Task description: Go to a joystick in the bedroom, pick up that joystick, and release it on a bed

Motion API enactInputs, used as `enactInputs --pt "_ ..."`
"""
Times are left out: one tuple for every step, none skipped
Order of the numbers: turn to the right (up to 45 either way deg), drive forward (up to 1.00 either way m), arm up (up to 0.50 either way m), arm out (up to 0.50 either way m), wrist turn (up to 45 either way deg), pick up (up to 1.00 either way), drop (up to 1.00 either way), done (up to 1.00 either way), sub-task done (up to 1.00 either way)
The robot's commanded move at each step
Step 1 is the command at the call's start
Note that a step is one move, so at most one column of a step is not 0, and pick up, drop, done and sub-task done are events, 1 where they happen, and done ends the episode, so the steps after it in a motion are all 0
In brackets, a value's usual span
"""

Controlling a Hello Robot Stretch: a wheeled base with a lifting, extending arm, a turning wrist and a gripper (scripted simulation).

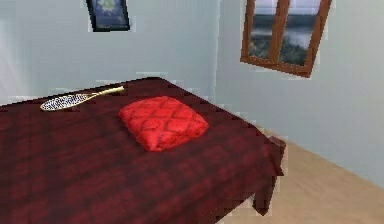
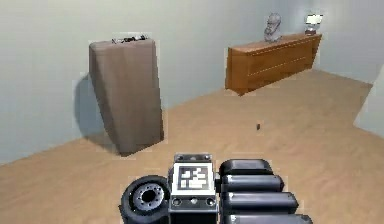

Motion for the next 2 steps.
enactInputs --pt "-45.0 0.00 0.00 0.00 0.0 0.00 0.00 0.00 0.00" --pt "-24.0 0.00 0.00 0.00 0.0 0.00 0.00 0.00 0.00"
